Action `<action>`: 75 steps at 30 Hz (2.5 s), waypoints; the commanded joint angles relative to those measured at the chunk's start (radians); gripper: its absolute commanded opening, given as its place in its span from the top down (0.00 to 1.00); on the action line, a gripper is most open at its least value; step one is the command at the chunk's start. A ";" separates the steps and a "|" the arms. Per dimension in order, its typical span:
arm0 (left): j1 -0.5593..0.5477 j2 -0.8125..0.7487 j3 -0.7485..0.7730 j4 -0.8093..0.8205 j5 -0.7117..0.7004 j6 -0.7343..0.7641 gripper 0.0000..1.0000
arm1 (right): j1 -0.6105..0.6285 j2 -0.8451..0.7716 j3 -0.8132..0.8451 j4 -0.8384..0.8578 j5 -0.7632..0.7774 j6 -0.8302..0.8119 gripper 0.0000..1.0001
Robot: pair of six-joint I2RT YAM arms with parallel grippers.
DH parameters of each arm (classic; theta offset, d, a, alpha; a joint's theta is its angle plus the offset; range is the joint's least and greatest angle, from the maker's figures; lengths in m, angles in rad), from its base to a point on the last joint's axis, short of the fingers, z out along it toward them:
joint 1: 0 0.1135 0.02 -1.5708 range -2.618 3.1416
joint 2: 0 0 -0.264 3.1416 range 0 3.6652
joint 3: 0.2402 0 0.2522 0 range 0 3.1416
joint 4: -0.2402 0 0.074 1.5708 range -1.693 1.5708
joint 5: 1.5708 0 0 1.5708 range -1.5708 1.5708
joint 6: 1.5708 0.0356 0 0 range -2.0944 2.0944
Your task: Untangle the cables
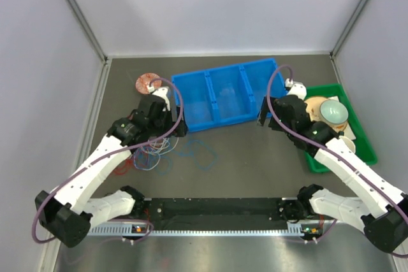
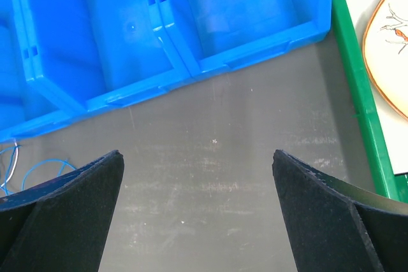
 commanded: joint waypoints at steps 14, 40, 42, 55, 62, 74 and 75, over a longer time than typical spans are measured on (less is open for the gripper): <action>-0.132 0.097 -0.231 0.199 -0.127 -0.179 0.12 | 0.006 0.016 -0.019 0.018 -0.056 0.049 0.01; -0.405 0.266 0.011 0.250 -0.046 -0.047 1.00 | 0.004 -0.084 -0.034 -0.004 0.001 0.071 0.01; -0.433 0.294 0.060 0.241 -0.034 -0.030 1.00 | 0.004 -0.110 -0.044 -0.005 0.047 0.080 0.01; -0.443 0.436 0.608 0.040 -0.363 0.128 1.00 | 0.006 -0.332 -0.009 -0.163 0.253 0.089 0.02; -0.412 0.481 0.859 -0.015 -0.494 0.221 1.00 | 0.006 -0.328 -0.008 -0.189 0.227 0.101 0.02; -0.208 0.503 0.831 0.063 -0.433 0.203 1.00 | 0.006 -0.355 -0.030 -0.203 0.240 0.120 0.02; -0.181 0.496 0.811 0.091 -0.416 0.190 1.00 | 0.004 -0.354 -0.025 -0.203 0.240 0.117 0.02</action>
